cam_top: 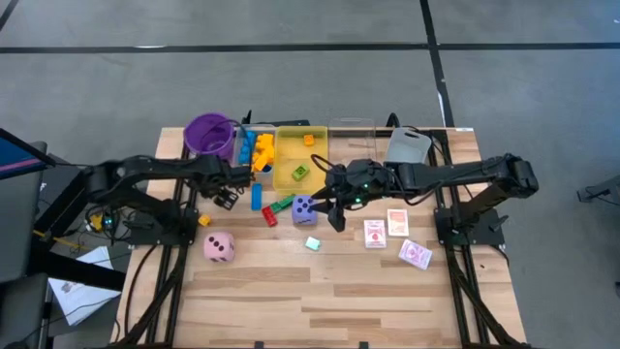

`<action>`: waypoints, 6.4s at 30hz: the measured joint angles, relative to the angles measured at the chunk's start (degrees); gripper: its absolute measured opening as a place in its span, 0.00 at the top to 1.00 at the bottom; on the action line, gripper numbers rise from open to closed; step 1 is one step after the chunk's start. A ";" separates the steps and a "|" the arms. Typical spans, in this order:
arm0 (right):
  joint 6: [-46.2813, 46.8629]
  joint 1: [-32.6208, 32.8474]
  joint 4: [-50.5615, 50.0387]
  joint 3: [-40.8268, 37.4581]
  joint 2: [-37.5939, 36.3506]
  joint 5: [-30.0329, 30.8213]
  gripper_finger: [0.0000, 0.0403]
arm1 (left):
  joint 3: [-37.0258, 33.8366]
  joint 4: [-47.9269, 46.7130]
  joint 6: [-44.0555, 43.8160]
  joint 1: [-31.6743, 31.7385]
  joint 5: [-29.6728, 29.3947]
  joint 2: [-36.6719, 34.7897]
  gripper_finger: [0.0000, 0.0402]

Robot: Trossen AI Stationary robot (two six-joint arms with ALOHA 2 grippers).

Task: Pick & Place Toys
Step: Put the brown four stud game piece into the yellow bin

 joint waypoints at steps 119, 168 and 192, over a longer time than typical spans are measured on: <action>-1.68 0.81 -1.69 0.00 0.00 0.38 0.62 | 0.02 7.93 24.28 14.81 11.79 -6.70 0.40; -1.49 0.92 -1.75 0.00 0.00 0.24 0.62 | -0.36 12.73 26.94 14.82 11.60 12.95 0.61; -1.90 0.92 -1.77 0.00 0.00 0.24 0.62 | -0.37 7.57 26.90 14.81 15.45 -6.85 0.68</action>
